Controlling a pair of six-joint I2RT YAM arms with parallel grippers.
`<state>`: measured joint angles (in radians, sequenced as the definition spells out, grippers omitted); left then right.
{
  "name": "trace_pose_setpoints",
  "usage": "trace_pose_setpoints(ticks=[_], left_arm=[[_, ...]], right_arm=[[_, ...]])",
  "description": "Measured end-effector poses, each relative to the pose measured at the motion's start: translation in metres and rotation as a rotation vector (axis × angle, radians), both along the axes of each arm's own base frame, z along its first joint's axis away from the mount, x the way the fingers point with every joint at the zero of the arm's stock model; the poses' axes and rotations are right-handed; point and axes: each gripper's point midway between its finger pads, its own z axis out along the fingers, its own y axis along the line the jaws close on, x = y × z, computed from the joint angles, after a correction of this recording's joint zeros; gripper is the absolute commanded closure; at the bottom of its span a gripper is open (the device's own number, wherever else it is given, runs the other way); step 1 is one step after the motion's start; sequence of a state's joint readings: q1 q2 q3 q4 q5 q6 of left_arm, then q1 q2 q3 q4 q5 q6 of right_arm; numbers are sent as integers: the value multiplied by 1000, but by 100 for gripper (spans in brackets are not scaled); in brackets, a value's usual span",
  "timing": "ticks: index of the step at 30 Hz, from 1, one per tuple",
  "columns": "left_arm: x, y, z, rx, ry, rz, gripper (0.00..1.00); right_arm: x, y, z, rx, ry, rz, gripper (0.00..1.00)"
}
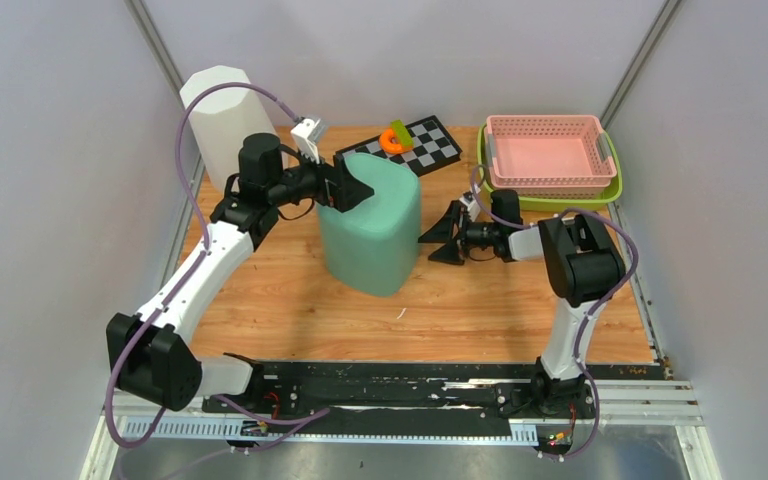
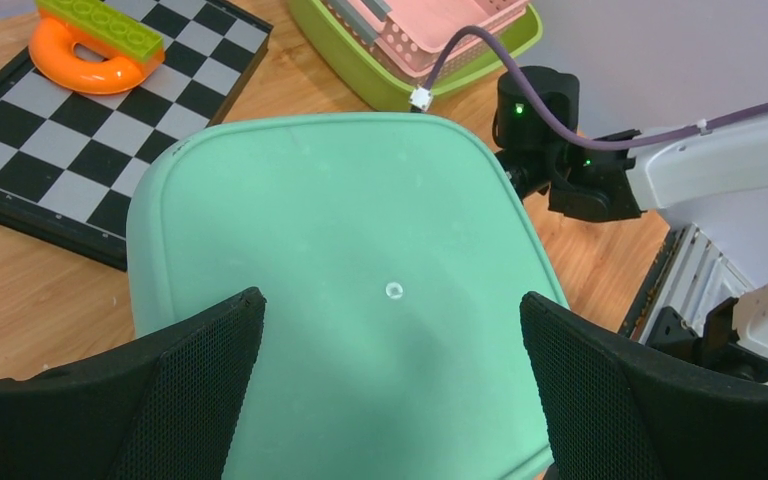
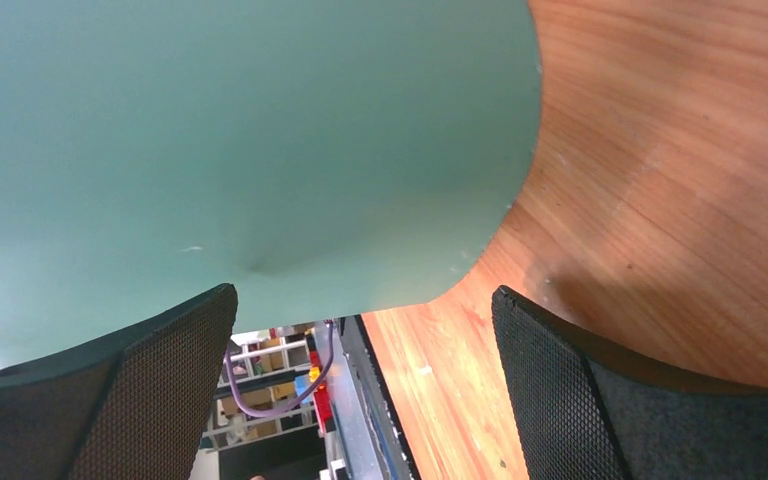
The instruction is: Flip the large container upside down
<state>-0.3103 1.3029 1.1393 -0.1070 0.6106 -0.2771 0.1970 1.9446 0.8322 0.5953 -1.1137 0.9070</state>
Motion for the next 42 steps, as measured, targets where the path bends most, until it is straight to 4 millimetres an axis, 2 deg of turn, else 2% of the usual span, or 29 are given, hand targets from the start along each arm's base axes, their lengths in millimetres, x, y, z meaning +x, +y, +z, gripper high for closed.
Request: trace_pose_setpoints(ticks=[2, 5, 10, 12, 17, 24, 31, 36, 42], left_arm=[[-1, 1, 0, 3, -1, 3, 0], [-4, 4, 2, 16, 2, 16, 0], [-12, 14, 3, 57, 12, 47, 0], [-14, 19, 5, 78, 6, 64, 0], [-11, 36, 13, 148, -53, 138, 0], [5, 59, 6, 249, -94, 233, 0], [22, 80, -2, 295, -83, 295, 0], [22, 89, -5, 307, -77, 310, 0], [6, 107, -8, 329, -70, 341, 0]], right_arm=[[2, 0, 7, -8, -19, 4, 0], [6, -2, 28, -28, -95, 4, 0], [15, -4, 84, -49, -287, -3, 0], [16, -5, 98, -58, -334, -7, 0], [16, -7, 120, -84, -389, -12, 0], [18, -5, 141, -135, -439, -13, 2], [15, 12, 151, -168, -462, 21, 3], [27, 30, 155, -170, -476, 48, 3], [35, 58, 139, -182, -456, 95, 3]])
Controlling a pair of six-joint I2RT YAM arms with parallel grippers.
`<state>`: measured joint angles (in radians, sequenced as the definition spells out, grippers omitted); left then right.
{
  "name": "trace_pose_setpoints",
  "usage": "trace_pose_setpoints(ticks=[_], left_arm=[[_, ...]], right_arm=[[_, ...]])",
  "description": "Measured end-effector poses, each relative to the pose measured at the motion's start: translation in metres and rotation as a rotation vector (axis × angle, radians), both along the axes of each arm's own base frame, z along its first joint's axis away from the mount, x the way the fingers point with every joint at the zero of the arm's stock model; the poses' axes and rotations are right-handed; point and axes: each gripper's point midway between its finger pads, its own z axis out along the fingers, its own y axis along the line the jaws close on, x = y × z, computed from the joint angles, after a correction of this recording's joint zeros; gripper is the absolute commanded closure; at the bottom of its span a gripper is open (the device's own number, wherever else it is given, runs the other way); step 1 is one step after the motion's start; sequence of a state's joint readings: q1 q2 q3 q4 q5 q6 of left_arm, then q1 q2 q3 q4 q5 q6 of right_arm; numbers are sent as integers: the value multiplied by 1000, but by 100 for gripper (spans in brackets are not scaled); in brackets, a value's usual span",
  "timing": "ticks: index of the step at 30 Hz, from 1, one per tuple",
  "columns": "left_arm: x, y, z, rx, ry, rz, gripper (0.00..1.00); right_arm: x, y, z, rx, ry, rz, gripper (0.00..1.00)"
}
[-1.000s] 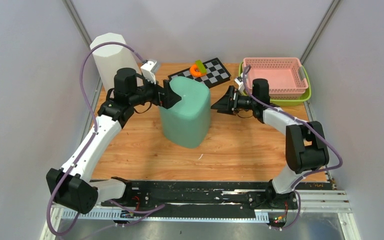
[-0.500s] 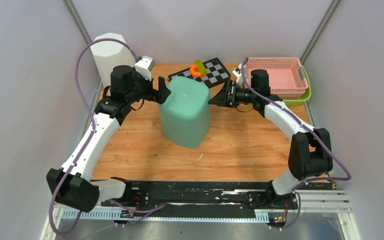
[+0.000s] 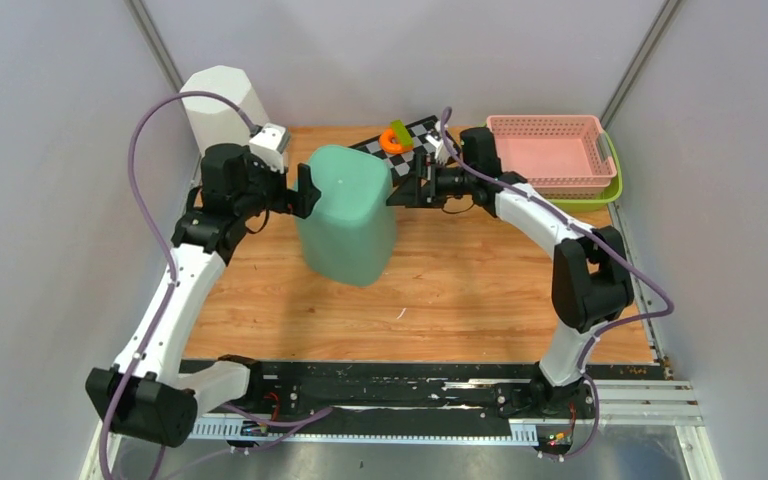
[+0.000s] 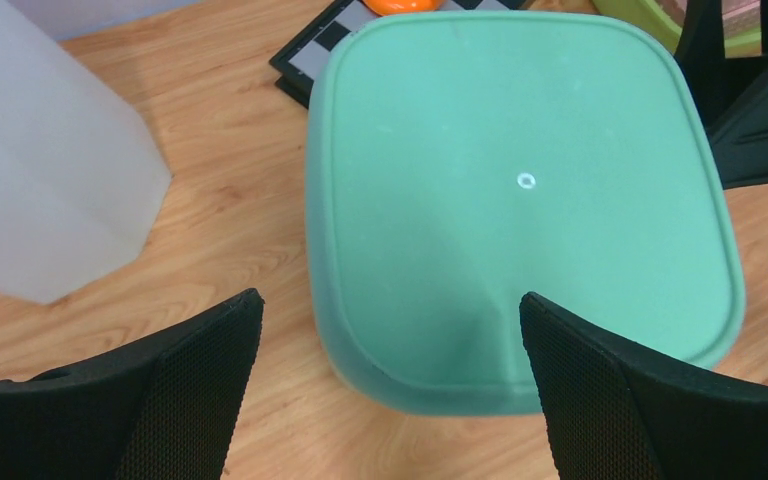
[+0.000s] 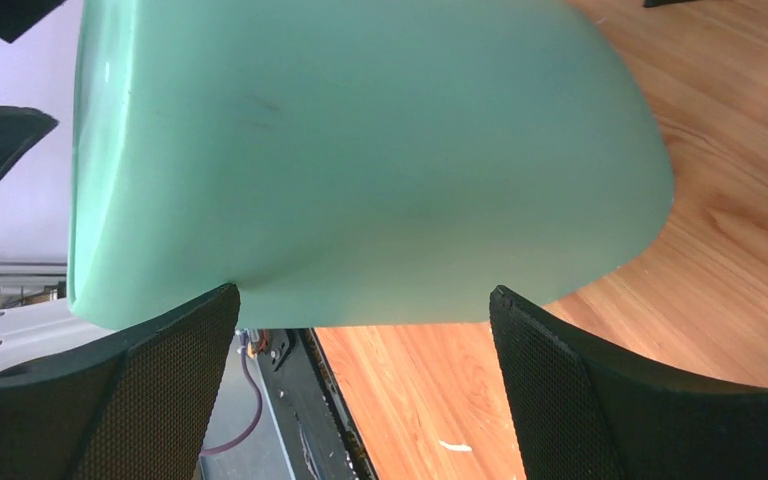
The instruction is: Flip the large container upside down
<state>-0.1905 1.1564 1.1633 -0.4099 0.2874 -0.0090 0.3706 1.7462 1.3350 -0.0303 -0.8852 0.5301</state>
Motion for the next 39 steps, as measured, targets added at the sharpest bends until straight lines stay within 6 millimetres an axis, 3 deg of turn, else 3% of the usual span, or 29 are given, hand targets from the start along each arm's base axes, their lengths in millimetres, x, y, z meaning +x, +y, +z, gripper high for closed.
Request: trace_pose_setpoints(ticks=[11, 16, 20, 24, 30, 31, 34, 39], left_arm=[[-32, 35, 44, 65, -144, 107, 0], [-31, 26, 60, 59, -177, 42, 0], [-19, 9, 74, 61, -194, -28, 0], [1, -22, 81, 97, -209, -118, 0], [37, -67, 70, 182, -196, -237, 0], [41, -73, 67, 205, -189, -260, 0], [52, -98, 52, 282, -175, -349, 0], [53, -126, 12, 399, -105, -471, 0]], right_arm=[[11, 57, -15, -23, 8, 80, 3], [8, 72, -15, -28, 10, 105, 3], [1, 68, -11, -39, 8, 114, 2], [-8, 43, 12, -44, -34, 95, 2], [5, -54, 61, -34, -151, -90, 2], [8, -76, 64, -41, -168, -139, 2], [4, -115, 61, -65, -173, -222, 1], [-21, -130, 44, -90, -151, -237, 0]])
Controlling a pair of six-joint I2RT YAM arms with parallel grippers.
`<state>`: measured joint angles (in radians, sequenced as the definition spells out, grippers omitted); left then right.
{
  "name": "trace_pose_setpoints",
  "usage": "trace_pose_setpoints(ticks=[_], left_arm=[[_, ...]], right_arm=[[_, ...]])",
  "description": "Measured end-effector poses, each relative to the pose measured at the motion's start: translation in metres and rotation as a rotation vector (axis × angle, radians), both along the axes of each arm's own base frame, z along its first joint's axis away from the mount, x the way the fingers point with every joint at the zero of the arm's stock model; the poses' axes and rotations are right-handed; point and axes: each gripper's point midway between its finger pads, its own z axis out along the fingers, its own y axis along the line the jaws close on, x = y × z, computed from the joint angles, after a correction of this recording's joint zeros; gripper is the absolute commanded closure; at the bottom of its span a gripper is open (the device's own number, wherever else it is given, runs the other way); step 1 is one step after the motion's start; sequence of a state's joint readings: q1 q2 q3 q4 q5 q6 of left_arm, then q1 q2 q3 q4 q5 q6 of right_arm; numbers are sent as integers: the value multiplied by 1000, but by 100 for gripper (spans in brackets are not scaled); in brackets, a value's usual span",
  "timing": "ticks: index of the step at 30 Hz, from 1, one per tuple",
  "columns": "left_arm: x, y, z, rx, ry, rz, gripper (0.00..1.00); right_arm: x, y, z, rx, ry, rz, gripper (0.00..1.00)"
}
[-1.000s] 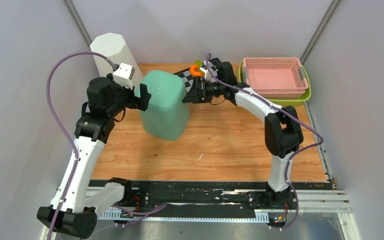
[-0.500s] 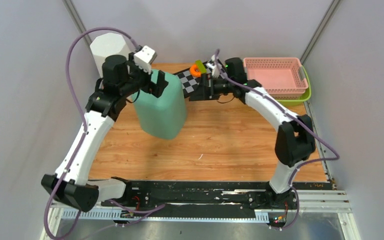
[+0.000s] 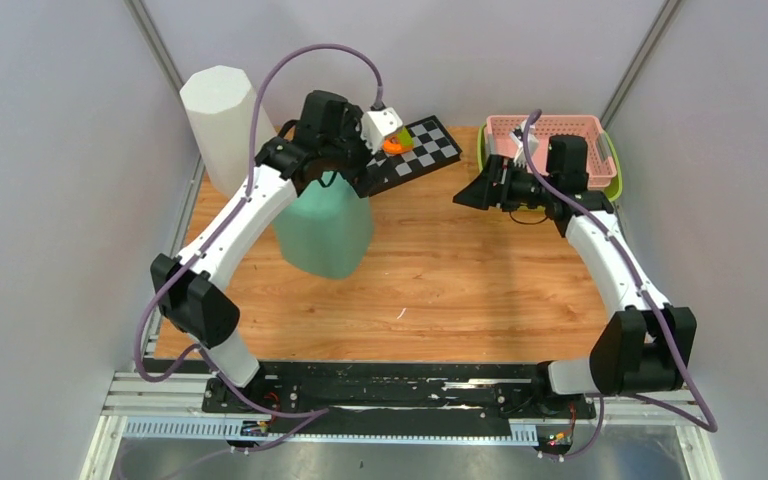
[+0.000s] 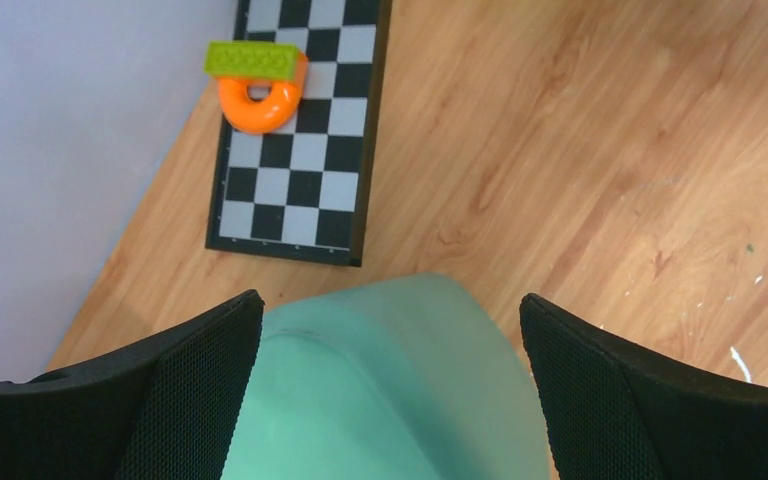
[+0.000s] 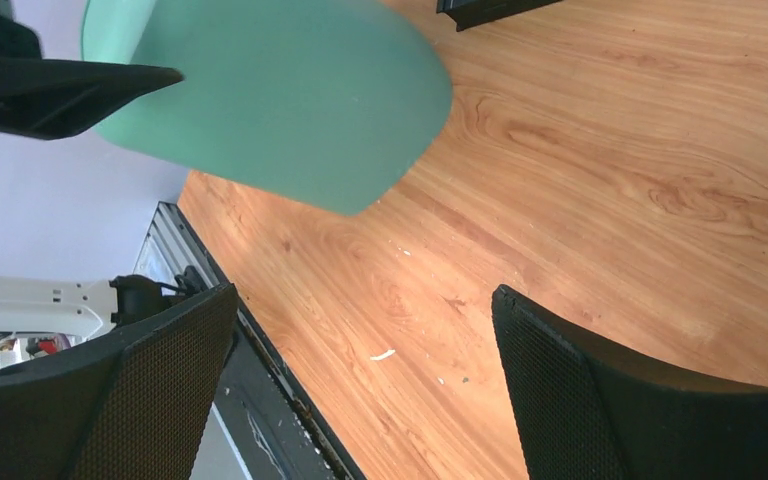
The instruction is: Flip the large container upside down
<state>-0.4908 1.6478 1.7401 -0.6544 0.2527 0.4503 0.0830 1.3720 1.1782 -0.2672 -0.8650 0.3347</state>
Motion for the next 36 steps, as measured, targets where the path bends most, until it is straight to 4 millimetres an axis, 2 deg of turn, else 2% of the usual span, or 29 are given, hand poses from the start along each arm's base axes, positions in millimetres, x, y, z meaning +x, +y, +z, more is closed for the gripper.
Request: trace_pose_setpoints(ticks=[4, 7, 10, 16, 23, 33, 36], left_arm=[[8, 4, -25, 85, 31, 26, 0], [18, 12, -32, 130, 16, 66, 0], [24, 20, -34, 164, -1, 105, 2], [34, 35, -36, 206, -26, 202, 13], [45, 56, -40, 216, -54, 348, 13], [57, 128, -45, 222, -24, 598, 12], [56, 143, -46, 231, -25, 639, 12]], right_arm=[[-8, -1, 1, -4, -13, 6, 0], [-10, 0, 4, 1, -27, 12, 0], [-12, 0, 1, 5, -29, 18, 0], [-15, 1, -9, 9, -8, 25, 0], [-15, 2, -7, 16, -27, 33, 0], [-17, 3, -6, 28, -28, 36, 0], [-17, 3, -5, 29, -35, 35, 0]])
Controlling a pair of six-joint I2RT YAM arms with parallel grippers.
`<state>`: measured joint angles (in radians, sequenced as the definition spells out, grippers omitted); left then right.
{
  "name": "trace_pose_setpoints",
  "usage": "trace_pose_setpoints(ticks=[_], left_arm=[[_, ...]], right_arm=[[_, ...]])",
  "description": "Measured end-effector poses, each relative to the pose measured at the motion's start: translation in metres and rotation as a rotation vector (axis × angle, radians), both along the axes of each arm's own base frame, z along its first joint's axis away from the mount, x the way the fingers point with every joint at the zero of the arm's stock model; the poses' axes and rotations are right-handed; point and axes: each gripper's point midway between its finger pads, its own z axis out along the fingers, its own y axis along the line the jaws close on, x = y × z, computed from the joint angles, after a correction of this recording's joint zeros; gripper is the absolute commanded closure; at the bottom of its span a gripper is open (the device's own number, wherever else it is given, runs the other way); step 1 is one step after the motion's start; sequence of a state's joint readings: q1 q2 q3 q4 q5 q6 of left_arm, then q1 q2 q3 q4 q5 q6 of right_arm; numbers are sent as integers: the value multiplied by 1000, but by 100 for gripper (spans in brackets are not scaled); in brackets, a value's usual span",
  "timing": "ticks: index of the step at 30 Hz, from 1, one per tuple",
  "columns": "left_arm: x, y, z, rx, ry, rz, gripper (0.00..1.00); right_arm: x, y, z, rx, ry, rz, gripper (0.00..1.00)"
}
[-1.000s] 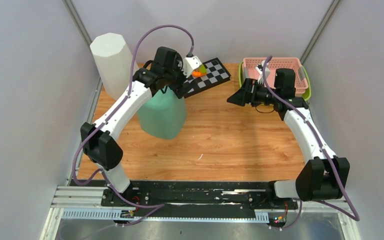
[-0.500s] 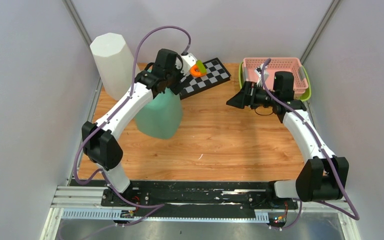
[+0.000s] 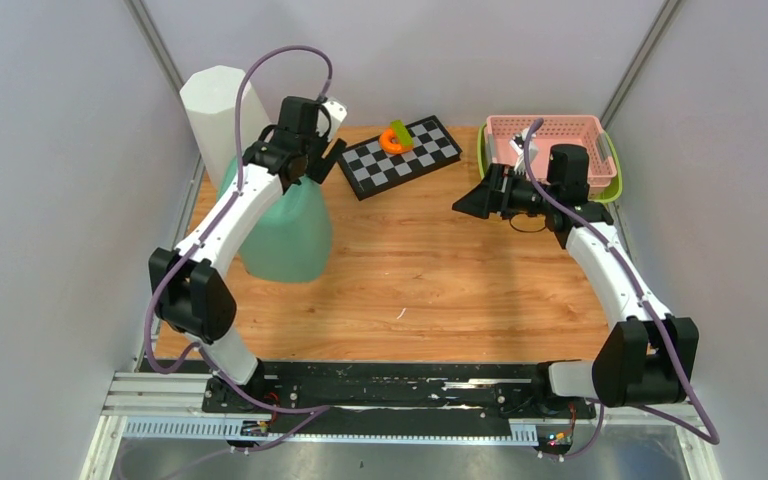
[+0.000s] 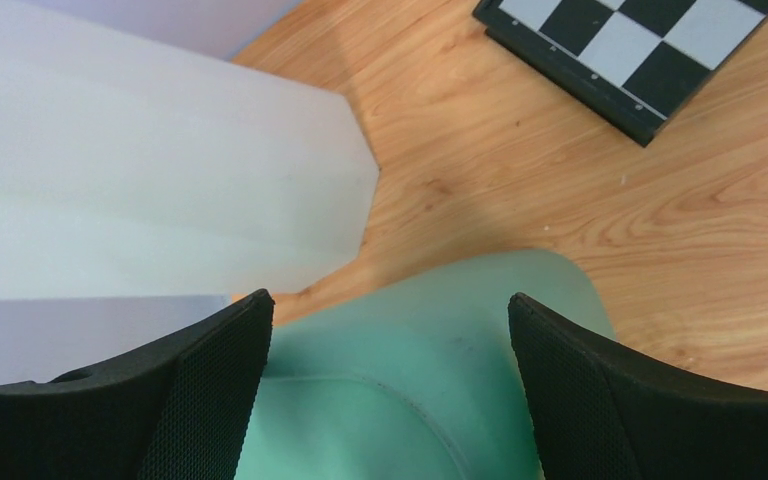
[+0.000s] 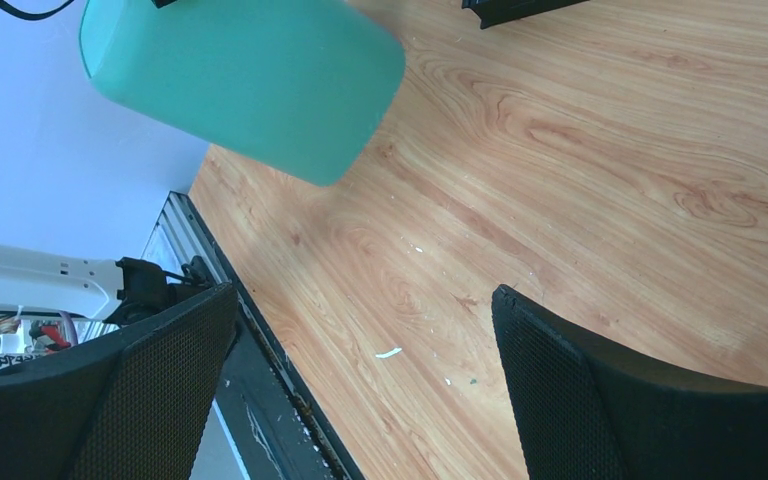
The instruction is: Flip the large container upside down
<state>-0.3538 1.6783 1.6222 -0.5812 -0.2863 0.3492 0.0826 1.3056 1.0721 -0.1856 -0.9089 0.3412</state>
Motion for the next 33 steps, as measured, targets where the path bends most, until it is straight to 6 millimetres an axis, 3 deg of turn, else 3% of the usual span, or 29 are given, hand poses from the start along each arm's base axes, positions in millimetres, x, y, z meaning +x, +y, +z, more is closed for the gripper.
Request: trace_pose_setpoints(ticks=[5, 9, 13, 22, 24, 28, 33], left_arm=[[-2, 16, 0, 16, -2, 49, 11], [-4, 28, 0, 18, 0, 79, 1], [-11, 29, 6, -4, 5, 74, 0], [-52, 7, 71, -66, -120, -3, 0], [-60, 5, 77, -73, -129, -9, 0], [-73, 14, 56, -50, -76, 28, 0], [-89, 27, 4, 20, 59, 74, 0]], right_arm=[[0, 0, 1, 1, -5, -1, 0], [0, 0, 1, 1, -4, -1, 0], [0, 0, 0, 1, -2, -1, 0], [0, 0, 0, 1, -2, -1, 0], [0, 0, 0, 1, -2, -1, 0], [0, 0, 0, 1, -3, -1, 0], [1, 0, 0, 2, -7, -1, 0]])
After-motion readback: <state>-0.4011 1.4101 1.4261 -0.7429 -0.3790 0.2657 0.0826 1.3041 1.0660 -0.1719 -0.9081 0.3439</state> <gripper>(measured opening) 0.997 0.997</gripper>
